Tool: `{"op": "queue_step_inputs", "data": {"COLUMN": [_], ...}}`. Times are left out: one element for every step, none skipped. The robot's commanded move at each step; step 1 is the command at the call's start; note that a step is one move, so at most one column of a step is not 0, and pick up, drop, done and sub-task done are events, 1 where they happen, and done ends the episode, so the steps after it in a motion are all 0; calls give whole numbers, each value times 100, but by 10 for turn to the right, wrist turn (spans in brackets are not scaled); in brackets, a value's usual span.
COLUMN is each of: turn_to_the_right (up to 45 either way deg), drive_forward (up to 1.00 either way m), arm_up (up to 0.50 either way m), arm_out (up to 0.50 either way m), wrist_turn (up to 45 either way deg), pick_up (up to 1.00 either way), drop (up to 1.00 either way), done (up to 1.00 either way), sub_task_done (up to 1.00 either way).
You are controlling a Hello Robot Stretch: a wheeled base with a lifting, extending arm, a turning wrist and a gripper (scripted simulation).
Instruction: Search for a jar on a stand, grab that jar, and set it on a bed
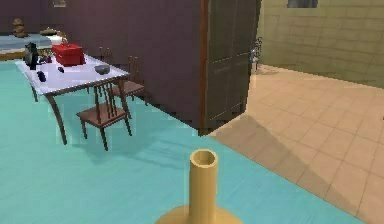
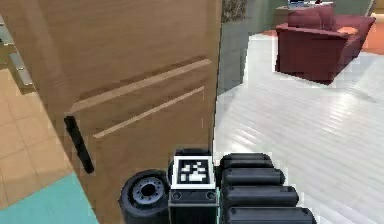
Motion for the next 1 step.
{"op": "queue_step_inputs", "data": {"turn_to_the_right": [0], "drive_forward": [60], "arm_up": [0], "arm_out": [0], "wrist_turn": [0], "pick_up": [0], "drop": [0], "done": [0], "sub_task_done": [0]}}
